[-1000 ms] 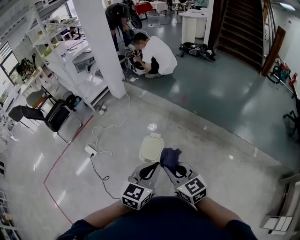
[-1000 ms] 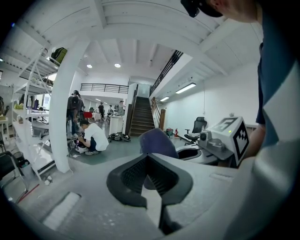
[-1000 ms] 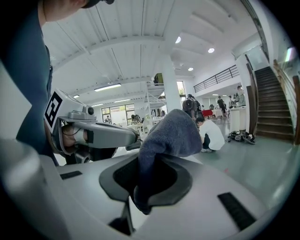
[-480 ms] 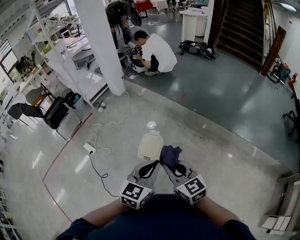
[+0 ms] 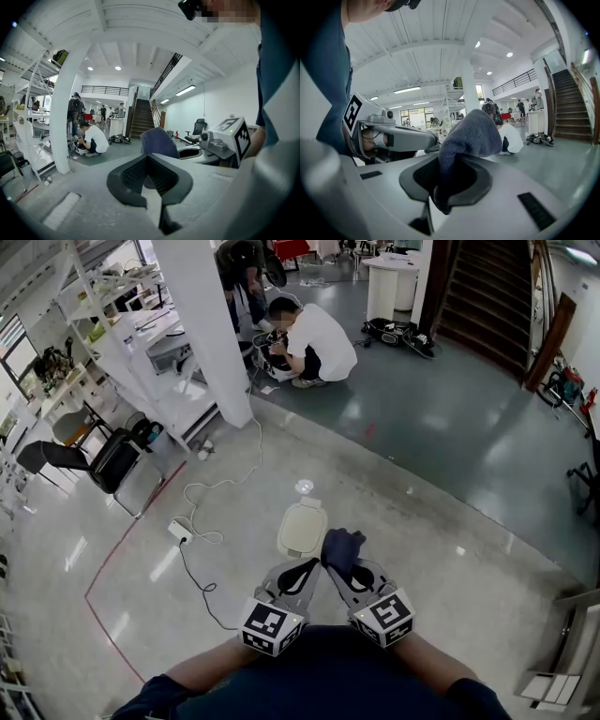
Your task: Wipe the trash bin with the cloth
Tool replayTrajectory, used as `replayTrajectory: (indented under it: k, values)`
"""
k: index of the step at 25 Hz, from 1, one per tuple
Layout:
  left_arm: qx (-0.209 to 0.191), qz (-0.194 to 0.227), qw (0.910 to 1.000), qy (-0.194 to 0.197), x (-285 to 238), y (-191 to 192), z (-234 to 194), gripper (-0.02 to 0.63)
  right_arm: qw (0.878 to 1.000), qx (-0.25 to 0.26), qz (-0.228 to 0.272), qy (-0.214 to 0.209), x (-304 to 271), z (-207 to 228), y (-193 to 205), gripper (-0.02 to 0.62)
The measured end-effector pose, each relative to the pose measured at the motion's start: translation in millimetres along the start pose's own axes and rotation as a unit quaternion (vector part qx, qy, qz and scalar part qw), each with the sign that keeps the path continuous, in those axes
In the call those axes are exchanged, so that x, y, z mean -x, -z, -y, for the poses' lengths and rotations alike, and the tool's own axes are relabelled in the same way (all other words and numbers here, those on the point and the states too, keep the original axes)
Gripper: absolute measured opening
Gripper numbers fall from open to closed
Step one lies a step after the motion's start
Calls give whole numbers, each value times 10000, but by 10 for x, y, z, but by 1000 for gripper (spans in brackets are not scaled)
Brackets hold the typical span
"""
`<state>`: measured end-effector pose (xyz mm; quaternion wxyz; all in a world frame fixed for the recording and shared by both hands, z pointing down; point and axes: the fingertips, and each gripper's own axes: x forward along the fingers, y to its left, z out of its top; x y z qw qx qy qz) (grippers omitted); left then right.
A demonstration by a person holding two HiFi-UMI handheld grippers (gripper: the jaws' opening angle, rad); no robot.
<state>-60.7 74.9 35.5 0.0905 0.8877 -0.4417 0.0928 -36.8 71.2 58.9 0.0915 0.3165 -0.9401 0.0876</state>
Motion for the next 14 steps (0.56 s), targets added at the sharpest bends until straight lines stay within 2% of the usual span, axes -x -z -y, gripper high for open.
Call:
replayTrajectory:
  k: [14]
  values:
    - [6, -1, 10000, -8, 31, 19, 10, -3, 10000, 17, 22, -8, 20, -15, -2, 54]
